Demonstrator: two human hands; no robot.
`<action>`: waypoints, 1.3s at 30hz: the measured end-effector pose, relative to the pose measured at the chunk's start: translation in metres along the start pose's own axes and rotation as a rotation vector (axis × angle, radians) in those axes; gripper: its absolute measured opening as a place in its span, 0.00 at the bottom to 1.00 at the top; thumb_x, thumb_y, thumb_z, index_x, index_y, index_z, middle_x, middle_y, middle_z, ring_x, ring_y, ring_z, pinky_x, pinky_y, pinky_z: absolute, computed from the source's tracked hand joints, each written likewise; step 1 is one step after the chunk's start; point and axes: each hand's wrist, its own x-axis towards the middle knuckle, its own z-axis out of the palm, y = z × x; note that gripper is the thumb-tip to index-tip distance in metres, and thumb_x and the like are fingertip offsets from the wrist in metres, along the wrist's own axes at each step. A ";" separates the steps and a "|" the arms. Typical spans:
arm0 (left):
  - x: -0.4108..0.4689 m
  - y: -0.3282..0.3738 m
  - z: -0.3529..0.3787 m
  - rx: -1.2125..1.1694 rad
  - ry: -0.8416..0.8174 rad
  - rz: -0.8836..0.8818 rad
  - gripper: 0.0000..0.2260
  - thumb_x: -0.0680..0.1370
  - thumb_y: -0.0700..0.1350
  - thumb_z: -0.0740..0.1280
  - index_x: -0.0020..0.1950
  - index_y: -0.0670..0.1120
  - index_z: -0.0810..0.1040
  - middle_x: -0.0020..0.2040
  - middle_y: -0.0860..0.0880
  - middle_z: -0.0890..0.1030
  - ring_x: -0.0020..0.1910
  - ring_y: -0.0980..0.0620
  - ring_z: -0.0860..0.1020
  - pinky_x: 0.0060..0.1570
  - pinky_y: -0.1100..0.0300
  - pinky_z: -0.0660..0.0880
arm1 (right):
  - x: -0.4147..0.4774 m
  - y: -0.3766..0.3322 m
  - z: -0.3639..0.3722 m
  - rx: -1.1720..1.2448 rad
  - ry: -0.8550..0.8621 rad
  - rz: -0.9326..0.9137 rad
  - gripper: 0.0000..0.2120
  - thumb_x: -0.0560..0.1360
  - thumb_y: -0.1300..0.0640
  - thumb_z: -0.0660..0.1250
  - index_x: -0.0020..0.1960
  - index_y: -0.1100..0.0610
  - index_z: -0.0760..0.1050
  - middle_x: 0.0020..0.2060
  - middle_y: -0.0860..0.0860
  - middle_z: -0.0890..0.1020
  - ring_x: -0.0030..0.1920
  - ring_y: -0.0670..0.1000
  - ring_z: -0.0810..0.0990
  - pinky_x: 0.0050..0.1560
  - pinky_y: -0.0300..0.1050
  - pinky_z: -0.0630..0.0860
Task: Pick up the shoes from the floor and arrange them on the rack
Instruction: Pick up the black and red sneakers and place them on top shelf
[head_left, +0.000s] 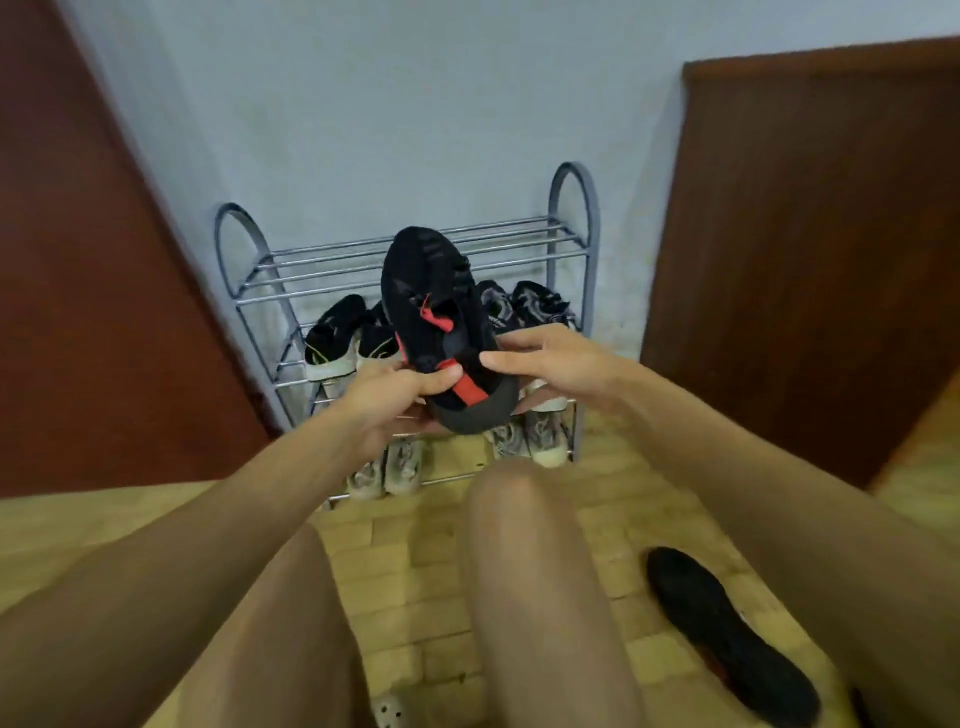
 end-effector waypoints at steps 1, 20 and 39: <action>0.004 -0.001 0.017 0.001 -0.012 -0.014 0.10 0.70 0.43 0.75 0.50 0.46 0.81 0.44 0.47 0.86 0.41 0.49 0.83 0.29 0.61 0.79 | -0.007 0.013 -0.018 0.029 0.015 0.018 0.18 0.76 0.49 0.69 0.63 0.55 0.78 0.52 0.52 0.85 0.48 0.51 0.85 0.46 0.45 0.82; -0.005 -0.190 0.278 0.236 -0.401 -0.509 0.09 0.71 0.36 0.74 0.48 0.43 0.79 0.46 0.47 0.82 0.46 0.49 0.79 0.37 0.59 0.75 | -0.196 0.367 -0.091 0.132 0.479 0.905 0.08 0.77 0.56 0.65 0.54 0.59 0.76 0.49 0.54 0.79 0.48 0.53 0.79 0.39 0.42 0.80; 0.015 -0.246 0.292 0.258 -0.260 -0.589 0.23 0.65 0.40 0.78 0.58 0.38 0.79 0.55 0.41 0.83 0.54 0.43 0.81 0.48 0.46 0.82 | -0.216 0.461 -0.024 0.420 0.714 1.168 0.26 0.67 0.62 0.77 0.62 0.65 0.71 0.58 0.62 0.78 0.52 0.59 0.81 0.37 0.46 0.81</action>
